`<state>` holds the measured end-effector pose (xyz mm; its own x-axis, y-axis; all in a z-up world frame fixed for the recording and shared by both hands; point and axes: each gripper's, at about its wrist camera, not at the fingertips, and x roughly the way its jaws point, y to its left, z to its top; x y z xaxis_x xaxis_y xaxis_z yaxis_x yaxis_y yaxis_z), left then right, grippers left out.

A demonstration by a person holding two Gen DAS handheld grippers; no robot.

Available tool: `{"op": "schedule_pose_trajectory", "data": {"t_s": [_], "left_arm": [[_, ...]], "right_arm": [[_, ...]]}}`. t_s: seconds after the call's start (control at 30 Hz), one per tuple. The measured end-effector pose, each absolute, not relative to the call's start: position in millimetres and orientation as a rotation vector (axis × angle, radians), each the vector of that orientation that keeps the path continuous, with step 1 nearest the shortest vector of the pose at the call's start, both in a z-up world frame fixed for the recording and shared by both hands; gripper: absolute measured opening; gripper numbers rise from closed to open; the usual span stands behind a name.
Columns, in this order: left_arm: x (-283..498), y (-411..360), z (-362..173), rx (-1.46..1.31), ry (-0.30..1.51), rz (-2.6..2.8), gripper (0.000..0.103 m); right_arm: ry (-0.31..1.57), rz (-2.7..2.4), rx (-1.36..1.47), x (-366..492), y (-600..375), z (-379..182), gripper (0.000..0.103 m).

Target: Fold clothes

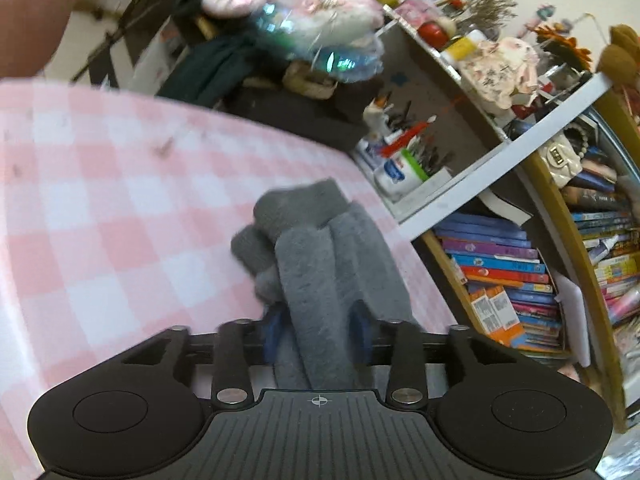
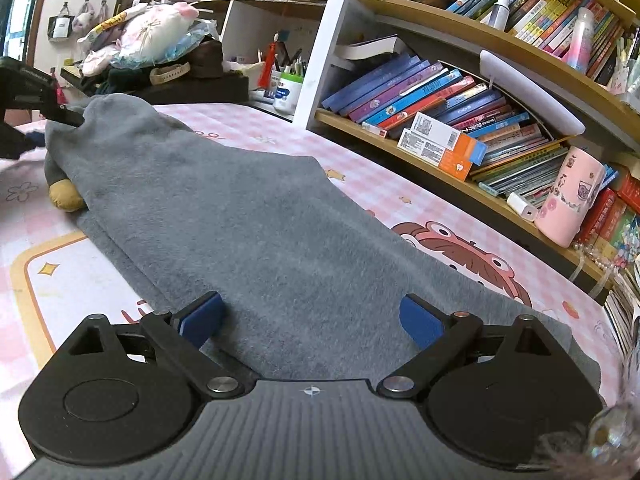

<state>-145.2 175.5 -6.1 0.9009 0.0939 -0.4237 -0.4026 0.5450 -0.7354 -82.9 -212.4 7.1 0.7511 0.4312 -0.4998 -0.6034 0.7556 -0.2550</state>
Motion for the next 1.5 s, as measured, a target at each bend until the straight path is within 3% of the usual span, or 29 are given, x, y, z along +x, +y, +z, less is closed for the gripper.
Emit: {"op": "schedule_pose_trajectory", "data": {"t_s": [0.1,0.23,0.3,0.4,1.03,1.5], "left_arm": [[-139,170,-4,-0.93,0.369,0.291,0.05],[-129,165,-4,-0.907,0.378,0.29,0.047],[-127,169,-8,-0.942,0.391,0.293,0.025],[-130,173,-12,-0.939,0.39,0.286,0.019],[-146,181,12,-0.781,0.313,0.364,0.016],[-140,98,77,-0.237,0.201,0.27,0.016]], "right_arm": [[0.435,0.584,-0.421,-82,-212,7,0.096],[0.441,0.586,-0.414,-81,-213,8,0.096],[0.441,0.586,-0.414,-82,-213,7,0.096],[0.441,0.587,-0.414,-82,-213,7,0.096],[0.383,0.663,-0.475,-94,-207,8,0.096],[0.395,0.612,-0.281,-83,-234,18,0.096]]}}
